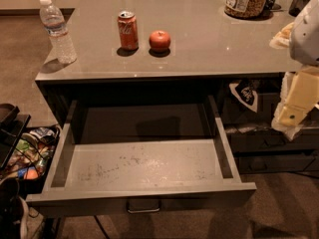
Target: Close top drawer
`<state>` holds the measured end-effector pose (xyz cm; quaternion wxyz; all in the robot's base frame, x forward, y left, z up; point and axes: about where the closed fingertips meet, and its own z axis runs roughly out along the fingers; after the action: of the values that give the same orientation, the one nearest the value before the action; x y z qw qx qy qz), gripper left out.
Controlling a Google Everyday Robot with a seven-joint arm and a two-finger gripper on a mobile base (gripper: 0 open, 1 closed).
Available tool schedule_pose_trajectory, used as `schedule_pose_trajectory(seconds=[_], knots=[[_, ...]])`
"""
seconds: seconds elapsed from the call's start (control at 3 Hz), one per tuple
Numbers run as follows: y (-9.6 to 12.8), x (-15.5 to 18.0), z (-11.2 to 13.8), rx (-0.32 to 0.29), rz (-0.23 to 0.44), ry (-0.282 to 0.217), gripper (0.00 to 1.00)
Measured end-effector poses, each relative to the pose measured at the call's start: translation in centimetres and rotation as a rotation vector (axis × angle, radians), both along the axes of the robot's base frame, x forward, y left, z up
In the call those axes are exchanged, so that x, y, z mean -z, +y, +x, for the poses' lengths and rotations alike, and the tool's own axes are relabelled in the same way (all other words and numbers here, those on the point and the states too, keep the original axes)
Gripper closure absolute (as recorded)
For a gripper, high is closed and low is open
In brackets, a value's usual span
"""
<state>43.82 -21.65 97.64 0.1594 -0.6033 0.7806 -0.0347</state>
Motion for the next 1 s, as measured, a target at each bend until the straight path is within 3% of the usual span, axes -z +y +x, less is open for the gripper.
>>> schedule_pose_trajectory(seconds=[0.33,0.67,1.0], knots=[[0.0,0.0,0.0,0.0,0.0,0.0,0.0],[0.3,0.2,-0.7,-0.037,0.013,-0.054,0.0],[0.9,1.4,-4.1,-0.097,0.06,-0.145,0.0]])
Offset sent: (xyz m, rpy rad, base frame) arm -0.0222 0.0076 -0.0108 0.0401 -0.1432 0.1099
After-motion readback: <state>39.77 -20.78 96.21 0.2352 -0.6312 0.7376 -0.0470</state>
